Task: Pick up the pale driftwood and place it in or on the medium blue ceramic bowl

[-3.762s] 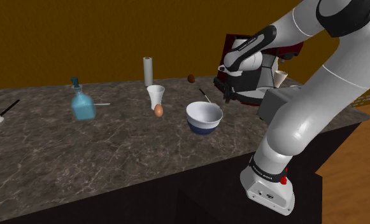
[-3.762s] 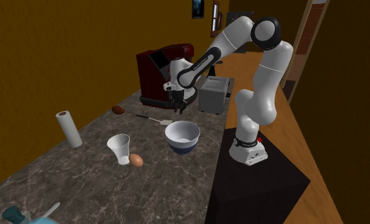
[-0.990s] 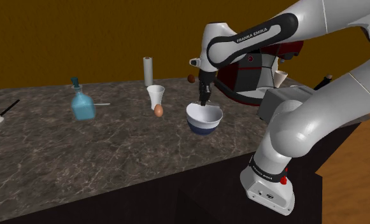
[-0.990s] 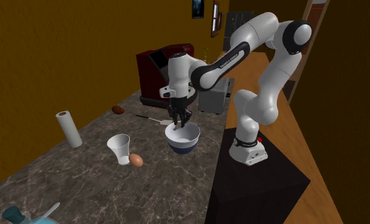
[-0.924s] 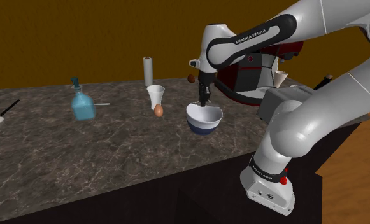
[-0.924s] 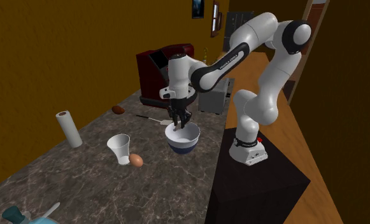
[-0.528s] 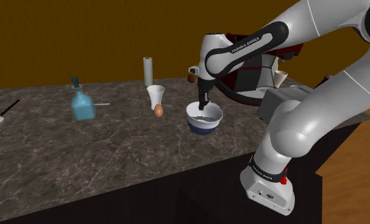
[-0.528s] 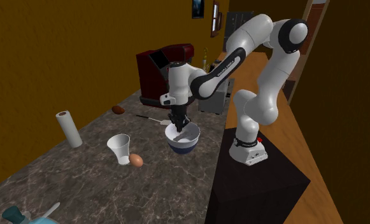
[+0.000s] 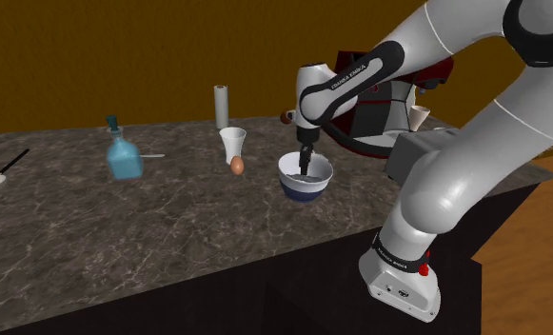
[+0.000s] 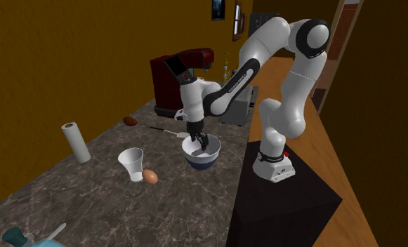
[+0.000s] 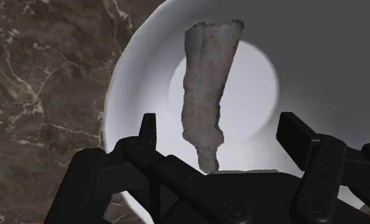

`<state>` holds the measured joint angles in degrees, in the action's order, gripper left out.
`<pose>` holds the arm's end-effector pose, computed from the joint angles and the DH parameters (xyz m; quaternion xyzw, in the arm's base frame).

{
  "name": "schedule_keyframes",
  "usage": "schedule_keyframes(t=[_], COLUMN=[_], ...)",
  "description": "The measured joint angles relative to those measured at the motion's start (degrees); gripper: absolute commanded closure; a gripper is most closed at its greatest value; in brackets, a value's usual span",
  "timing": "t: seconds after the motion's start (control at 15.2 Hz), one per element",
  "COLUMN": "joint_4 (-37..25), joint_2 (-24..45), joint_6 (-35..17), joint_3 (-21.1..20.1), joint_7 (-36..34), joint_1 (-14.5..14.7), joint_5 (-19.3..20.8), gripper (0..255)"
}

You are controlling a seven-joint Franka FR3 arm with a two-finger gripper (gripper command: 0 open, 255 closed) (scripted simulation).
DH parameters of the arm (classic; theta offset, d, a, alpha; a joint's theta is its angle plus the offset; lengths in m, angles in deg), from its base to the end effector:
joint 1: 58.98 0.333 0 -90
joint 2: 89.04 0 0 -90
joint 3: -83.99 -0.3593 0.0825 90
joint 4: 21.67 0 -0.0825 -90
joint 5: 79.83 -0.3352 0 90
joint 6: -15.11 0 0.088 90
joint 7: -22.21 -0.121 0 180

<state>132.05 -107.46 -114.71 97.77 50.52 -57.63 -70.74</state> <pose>0.3270 -0.0781 0.3877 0.9786 0.1988 -0.0539 0.0023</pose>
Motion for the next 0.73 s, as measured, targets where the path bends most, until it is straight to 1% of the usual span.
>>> schedule_keyframes(t=[0.13, 0.4, 0.53, 0.73], joint_4=[-0.18, 0.77, 1.04, 1.31], joint_2=[1.71, 4.49, 4.85, 4.96], joint_6=[-1.26, -5.08, -7.34, -8.49], joint_3=[0.10, 0.54, 0.68, 0.81], joint_7=[-1.71, -2.14, -2.43, -2.30], joint_1=[-0.52, -0.76, -0.84, -0.92], joint_5=[0.06, 0.10, 0.17, 0.30], gripper=[0, 0, 0, 0])
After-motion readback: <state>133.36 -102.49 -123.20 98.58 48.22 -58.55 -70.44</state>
